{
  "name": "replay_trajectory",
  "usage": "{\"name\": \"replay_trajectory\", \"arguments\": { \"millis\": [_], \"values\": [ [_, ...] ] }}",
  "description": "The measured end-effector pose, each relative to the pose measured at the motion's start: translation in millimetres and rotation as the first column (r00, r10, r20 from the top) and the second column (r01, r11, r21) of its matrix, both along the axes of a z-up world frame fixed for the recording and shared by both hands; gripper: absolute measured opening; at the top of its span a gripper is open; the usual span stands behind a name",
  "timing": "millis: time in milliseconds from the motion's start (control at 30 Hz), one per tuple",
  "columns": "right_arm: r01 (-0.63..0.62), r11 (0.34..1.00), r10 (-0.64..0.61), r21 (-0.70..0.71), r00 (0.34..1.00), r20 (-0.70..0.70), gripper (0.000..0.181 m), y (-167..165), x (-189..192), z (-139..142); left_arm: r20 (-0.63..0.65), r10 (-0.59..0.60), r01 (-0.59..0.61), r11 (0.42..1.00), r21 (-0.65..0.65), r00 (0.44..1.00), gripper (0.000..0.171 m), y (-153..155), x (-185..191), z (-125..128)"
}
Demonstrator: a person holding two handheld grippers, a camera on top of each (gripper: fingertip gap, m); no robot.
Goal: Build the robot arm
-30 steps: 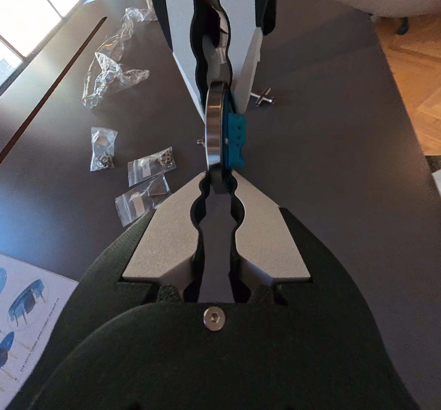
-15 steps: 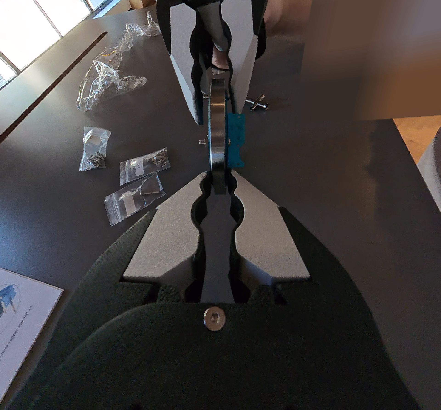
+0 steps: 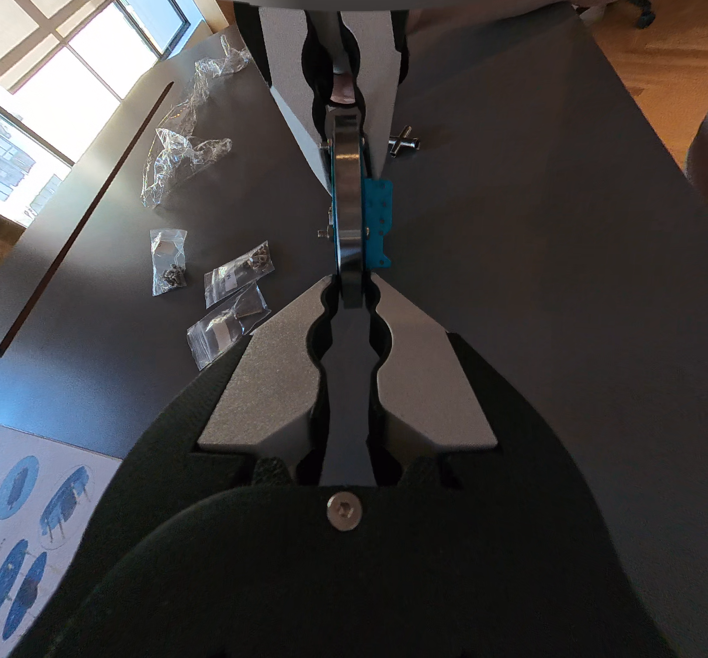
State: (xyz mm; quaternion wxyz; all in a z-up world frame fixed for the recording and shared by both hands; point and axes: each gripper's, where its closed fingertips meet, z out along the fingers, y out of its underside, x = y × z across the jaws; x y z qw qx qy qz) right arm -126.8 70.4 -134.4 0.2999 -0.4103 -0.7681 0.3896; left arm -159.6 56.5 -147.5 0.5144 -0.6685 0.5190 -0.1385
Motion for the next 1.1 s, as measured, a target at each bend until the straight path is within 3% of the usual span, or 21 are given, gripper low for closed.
{"name": "replay_trajectory", "arguments": {
  "millis": [233, 367, 500, 733, 1100],
  "values": [
    [0.034, 0.999, -0.034, 0.0, 0.999, 0.0, 0.018, -2.8, -6.3, 1.3, -0.022, -0.049, 0.049, 0.998, 0.025, 0.999, 0.013, -6.2, -6.6, 2.3],
    [0.057, 0.998, -0.056, 0.012, 0.998, -0.026, 0.017, -3.8, -11.8, 4.4, 0.091, -0.088, 0.082, 0.995, 0.064, 0.992, 0.028, -15.5, -11.7, 38.3],
    [0.07, 0.997, -0.069, 0.027, 0.997, -0.044, 0.017, -7.4, -16.6, 7.0, 0.124, -0.07, 0.063, 0.996, 0.06, 0.99, 0.029, -19.9, -1.5, 53.9],
    [0.087, 0.992, -0.079, 0.09, 0.994, -0.081, 0.017, -18.0, -25.0, 10.4, 0.003, -0.002, 0.001, 0.987, 0.162, 1.0, 0.012, -14.0, 6.3, 42.7],
    [0.09, 0.989, -0.077, 0.117, 0.991, -0.111, 0.017, -27.7, -30.2, 11.1, -0.013, -0.002, 0.004, 0.984, 0.176, 1.0, 0.023, -15.4, 6.5, 36.5]
  ]
}}
